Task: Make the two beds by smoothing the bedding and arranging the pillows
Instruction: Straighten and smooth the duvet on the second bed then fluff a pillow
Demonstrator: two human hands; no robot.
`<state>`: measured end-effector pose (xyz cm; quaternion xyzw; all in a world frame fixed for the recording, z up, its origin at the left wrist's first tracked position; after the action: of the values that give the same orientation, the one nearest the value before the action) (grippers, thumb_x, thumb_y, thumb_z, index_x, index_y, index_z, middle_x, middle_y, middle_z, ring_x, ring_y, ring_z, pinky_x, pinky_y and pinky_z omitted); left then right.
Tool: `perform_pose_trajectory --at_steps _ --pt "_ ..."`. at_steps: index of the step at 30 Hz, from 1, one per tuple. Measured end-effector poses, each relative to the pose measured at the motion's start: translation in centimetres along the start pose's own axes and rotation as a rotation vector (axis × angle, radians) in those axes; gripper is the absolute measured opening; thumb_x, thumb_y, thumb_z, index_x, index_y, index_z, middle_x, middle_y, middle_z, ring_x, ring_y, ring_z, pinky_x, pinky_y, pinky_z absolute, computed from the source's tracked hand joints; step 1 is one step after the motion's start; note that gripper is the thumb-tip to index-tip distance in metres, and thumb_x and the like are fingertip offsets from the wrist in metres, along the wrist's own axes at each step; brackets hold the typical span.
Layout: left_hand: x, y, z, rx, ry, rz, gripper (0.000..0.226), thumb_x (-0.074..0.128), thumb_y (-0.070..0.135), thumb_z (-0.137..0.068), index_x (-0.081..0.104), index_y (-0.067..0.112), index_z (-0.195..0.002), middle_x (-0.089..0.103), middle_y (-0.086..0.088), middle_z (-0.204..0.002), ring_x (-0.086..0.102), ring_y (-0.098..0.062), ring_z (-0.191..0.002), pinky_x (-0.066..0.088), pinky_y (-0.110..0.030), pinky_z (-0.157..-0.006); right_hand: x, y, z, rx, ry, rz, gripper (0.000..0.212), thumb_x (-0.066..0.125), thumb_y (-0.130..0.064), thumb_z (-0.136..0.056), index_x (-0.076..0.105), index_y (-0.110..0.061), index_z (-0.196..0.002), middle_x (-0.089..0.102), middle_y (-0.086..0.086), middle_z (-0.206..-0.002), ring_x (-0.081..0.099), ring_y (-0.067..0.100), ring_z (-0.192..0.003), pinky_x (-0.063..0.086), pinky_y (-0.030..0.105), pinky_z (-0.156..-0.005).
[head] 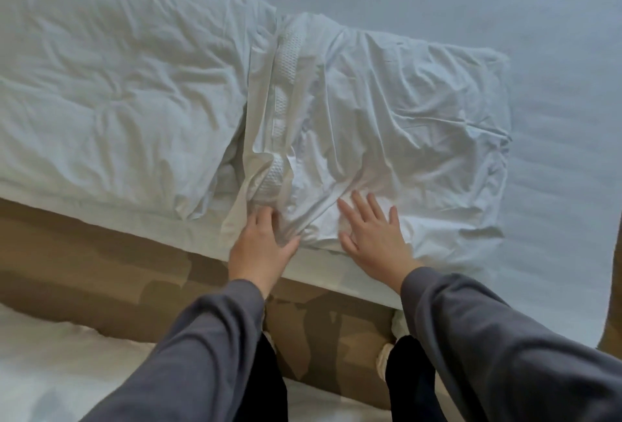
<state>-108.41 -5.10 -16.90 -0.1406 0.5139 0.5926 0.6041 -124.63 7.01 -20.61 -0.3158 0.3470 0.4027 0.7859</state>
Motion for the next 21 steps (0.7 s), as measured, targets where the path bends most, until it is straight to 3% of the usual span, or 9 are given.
perform_pose_trajectory --at_steps 3,5,8,11,13,15,18,19,21 --pt "0.5 0.0 -1.3 -0.148 0.031 0.058 0.002 0.052 0.013 -0.090 0.052 0.013 -0.088 0.055 -0.006 -0.089 0.050 -0.027 -0.079 0.037 -0.031 -0.065 0.0 0.5 1.6 -0.015 -0.026 -0.008 0.059 0.032 -0.047 -0.100 0.016 -0.031 -0.154 0.006 -0.001 -0.163 0.003 0.025 -0.150 0.008 0.059 -0.116" --pt "-0.6 -1.0 -1.8 -0.192 0.053 0.201 0.019 0.051 0.006 -0.088 0.046 0.011 -0.070 0.046 -0.004 -0.067 0.042 -0.024 -0.066 0.027 -0.027 -0.055 -0.6 2.3 2.8 0.037 -0.028 -0.042 0.058 0.036 -0.045 -0.100 0.018 -0.031 -0.153 0.009 -0.001 -0.163 0.007 0.023 -0.150 0.008 0.058 -0.116" --pt "-3.5 -1.3 -0.5 -0.150 -0.003 0.412 0.032 0.051 -0.002 -0.086 0.043 0.015 -0.061 0.042 -0.001 -0.059 0.037 -0.016 -0.057 0.030 -0.021 -0.052 -1.2 4.9 5.2 0.116 -0.078 -0.025 0.057 0.037 -0.044 -0.100 0.019 -0.031 -0.153 0.012 0.000 -0.162 0.009 0.024 -0.150 0.009 0.060 -0.117" --pt "-5.4 -1.9 0.2 -0.143 -0.109 0.613 0.029 0.047 -0.004 -0.091 0.058 0.014 -0.071 0.052 0.001 -0.066 0.046 -0.004 -0.058 0.036 -0.018 -0.058 -2.2 5.0 5.9 0.136 -0.065 -0.049 0.061 0.042 -0.046 -0.098 0.019 -0.030 -0.152 0.010 0.001 -0.163 0.010 0.026 -0.149 0.014 0.061 -0.115" --pt "-6.5 -2.9 -0.1 -0.145 -0.160 0.599 0.017 0.048 0.012 -0.092 0.063 0.006 -0.084 0.056 -0.002 -0.074 0.049 -0.009 -0.067 0.037 -0.027 -0.064 -2.7 4.4 6.3 0.120 -0.068 -0.067 0.067 0.049 -0.046 -0.094 0.019 -0.029 -0.152 0.009 0.001 -0.162 0.011 0.028 -0.149 0.020 0.059 -0.112" --pt "-7.0 -3.9 -0.8 -0.166 -0.210 0.547 0.036 0.048 0.029 -0.078 0.060 -0.001 -0.094 0.055 -0.007 -0.081 0.050 -0.019 -0.077 0.036 -0.033 -0.068 -1.7 4.8 6.9 0.134 -0.139 0.053 0.070 0.056 -0.039 -0.090 0.021 -0.027 -0.149 0.016 0.005 -0.158 0.020 0.031 -0.144 0.029 0.055 -0.107" --pt "-6.2 -2.7 -1.8 -0.114 -0.340 0.465 0.032 0.063 0.034 -0.081 0.059 0.015 -0.106 0.062 0.004 -0.091 0.058 -0.015 -0.083 0.044 -0.026 -0.069 -2.6 6.8 6.7 0.205 -0.068 0.242 0.033 0.053 -0.015 -0.090 0.045 -0.016 -0.122 0.050 0.008 -0.125 0.052 0.030 -0.112 0.047 0.040 -0.082" --pt "-6.2 -2.5 -2.0 -0.070 -0.314 0.451 0.024 0.068 0.029 -0.087 0.060 0.017 -0.107 0.063 0.006 -0.091 0.059 -0.010 -0.081 0.044 -0.019 -0.067 -3.3 7.0 6.4 0.201 -0.020 0.239 0.018 0.050 -0.008 -0.090 0.048 -0.014 -0.106 0.055 0.007 -0.112 0.057 0.029 -0.102 0.044 0.037 -0.073" --pt "-7.0 -4.1 -2.5 -0.069 -0.154 0.416 0.017 0.067 0.018 -0.091 0.064 0.006 -0.101 0.062 -0.001 -0.083 0.055 -0.012 -0.072 0.040 -0.014 -0.058 -3.8 6.3 5.4 0.133 -0.003 0.122 0.014 0.047 -0.001 -0.088 0.043 -0.015 -0.088 0.055 0.007 -0.095 0.059 0.030 -0.091 0.036 0.032 -0.066"
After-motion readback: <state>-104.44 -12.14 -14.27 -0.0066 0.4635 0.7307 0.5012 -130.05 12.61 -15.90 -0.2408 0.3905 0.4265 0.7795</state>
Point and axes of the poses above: each hand's wrist, its own z-axis away from the middle knuckle, its own x-axis out of the palm, y = z × x, the point moved 9 cm from there along -z, towards the middle knuckle
